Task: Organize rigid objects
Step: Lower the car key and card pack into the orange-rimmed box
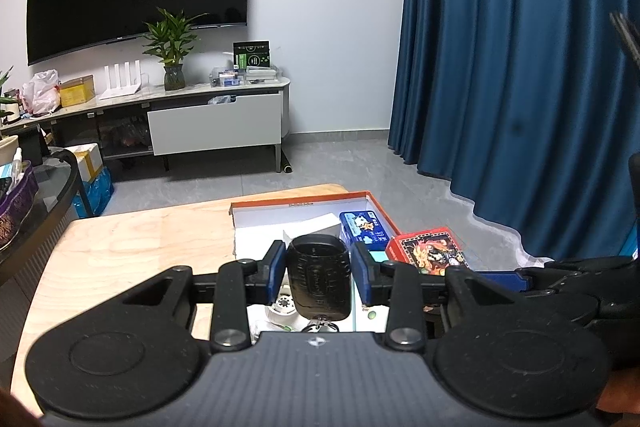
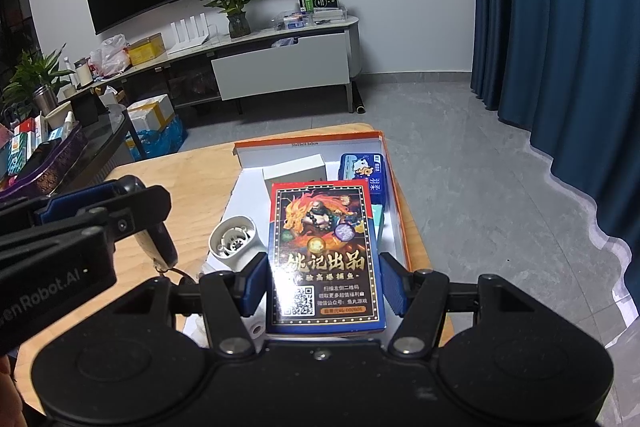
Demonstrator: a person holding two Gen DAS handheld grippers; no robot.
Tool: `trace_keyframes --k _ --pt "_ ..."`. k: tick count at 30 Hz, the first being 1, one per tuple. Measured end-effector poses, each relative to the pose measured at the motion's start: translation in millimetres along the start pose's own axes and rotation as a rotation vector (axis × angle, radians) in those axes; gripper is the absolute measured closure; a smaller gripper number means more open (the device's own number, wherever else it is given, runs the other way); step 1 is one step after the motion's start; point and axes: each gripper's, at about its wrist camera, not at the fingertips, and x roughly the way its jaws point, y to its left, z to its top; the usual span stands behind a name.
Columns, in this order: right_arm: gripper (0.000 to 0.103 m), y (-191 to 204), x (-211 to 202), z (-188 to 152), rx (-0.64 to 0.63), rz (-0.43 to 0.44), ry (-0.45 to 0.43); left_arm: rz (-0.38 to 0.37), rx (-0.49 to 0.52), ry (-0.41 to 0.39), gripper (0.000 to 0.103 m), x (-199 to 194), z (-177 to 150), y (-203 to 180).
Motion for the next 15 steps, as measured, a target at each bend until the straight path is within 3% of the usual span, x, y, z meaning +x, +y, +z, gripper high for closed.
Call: trace_keyframes --k 15 --pt "0.032 -3.3 27.7 4.7 0.002 -0.004 0.034 -0.029 -0.032 0.032 0.067 20.7 3.5 8.3"
